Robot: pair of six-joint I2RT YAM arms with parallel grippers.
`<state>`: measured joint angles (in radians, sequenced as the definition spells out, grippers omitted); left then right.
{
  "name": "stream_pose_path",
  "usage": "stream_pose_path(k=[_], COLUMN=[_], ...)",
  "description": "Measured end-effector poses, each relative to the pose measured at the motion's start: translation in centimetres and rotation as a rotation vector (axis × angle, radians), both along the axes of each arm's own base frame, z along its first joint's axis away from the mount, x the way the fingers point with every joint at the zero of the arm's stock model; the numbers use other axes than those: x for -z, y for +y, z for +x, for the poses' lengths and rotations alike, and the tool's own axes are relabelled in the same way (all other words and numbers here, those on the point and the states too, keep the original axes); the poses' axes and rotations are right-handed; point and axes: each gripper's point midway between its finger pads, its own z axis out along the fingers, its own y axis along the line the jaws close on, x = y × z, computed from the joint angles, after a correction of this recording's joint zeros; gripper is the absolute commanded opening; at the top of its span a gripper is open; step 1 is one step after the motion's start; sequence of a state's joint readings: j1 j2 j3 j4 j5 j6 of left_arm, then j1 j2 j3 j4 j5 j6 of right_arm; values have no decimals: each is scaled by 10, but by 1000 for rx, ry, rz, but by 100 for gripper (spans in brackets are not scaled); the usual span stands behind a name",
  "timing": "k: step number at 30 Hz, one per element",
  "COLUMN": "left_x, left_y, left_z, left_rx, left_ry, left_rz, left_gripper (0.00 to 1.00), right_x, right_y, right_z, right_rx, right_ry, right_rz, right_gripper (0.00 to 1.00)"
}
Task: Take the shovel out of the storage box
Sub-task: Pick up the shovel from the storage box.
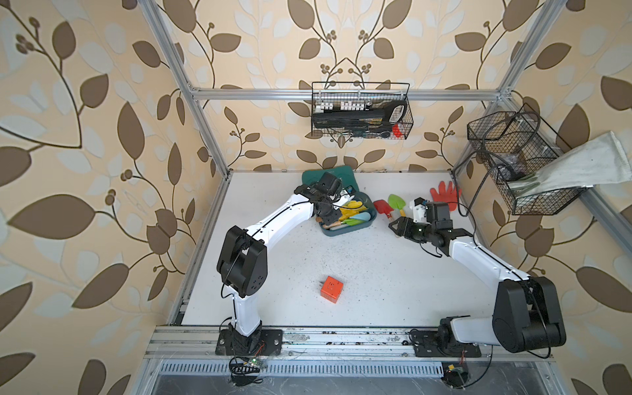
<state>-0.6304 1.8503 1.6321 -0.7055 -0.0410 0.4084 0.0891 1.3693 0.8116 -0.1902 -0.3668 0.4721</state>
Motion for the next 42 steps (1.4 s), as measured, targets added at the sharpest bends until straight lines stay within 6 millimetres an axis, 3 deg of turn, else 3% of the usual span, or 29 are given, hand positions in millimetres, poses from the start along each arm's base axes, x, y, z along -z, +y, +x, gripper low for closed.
stream_pose_path(k=[11, 24, 36, 42], left_x=[-5, -33, -91, -95], left_y=[-3, -7, 2, 1], left_z=[-4, -26, -44, -47], left_rx=[-8, -37, -54, -58], left_ry=[19, 82, 15, 20], left_rz=[-39, -148, -262, -278], left_gripper=[0, 0, 0, 0], right_x=[0, 1, 1, 4], right_y=[0, -2, 1, -3], right_z=[0, 1, 1, 0], right_rx=[1, 6, -1, 10], right_ry=[2, 6, 4, 13], right_rz=[8, 21, 34, 35], right_gripper=[60, 60, 60, 60])
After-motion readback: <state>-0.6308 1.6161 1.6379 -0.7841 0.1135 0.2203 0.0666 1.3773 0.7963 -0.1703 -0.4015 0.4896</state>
